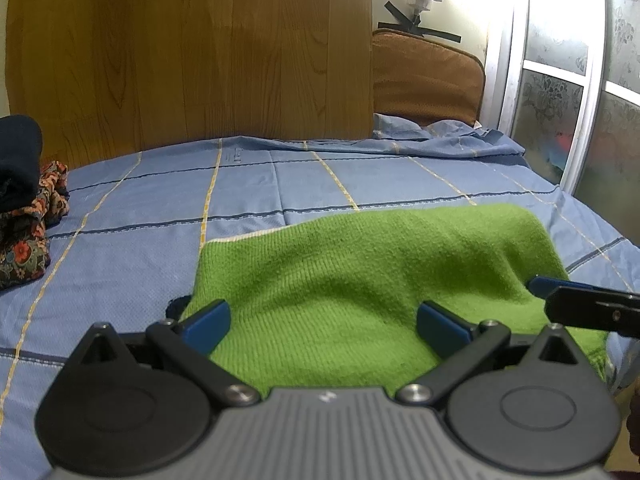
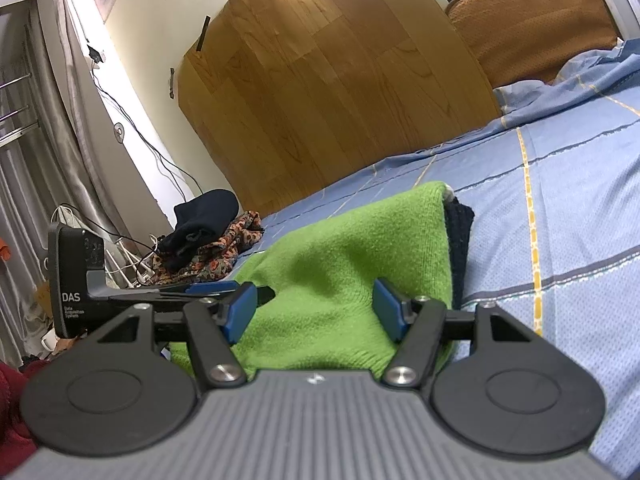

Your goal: Fold small clothes

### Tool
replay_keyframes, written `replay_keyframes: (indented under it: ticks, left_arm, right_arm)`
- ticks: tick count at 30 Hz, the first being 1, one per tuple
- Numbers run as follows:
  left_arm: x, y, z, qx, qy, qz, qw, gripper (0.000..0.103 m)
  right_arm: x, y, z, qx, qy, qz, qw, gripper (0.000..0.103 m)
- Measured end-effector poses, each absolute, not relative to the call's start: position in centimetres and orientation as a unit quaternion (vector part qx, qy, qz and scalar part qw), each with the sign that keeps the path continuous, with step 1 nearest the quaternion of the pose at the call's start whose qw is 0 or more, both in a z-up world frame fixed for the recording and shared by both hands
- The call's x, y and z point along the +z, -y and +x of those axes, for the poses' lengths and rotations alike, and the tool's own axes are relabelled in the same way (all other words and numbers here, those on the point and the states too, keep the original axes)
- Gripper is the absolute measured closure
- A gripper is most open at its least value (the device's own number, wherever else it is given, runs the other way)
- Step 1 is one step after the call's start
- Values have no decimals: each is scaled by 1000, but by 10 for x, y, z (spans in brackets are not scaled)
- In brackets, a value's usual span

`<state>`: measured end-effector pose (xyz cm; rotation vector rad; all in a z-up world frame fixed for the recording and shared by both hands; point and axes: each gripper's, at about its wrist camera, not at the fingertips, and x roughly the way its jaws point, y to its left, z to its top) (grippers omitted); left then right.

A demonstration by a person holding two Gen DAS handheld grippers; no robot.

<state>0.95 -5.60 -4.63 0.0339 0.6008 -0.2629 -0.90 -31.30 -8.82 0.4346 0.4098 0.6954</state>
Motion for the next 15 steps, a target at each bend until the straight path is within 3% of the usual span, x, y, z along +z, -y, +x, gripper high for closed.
replay_keyframes:
  ticks: [15]
  left_arm:
    - [-47, 58, 7, -129, -291, 18, 948, 0]
  right_arm:
    - [-88, 313, -9, 335, -198, 211, 897, 36]
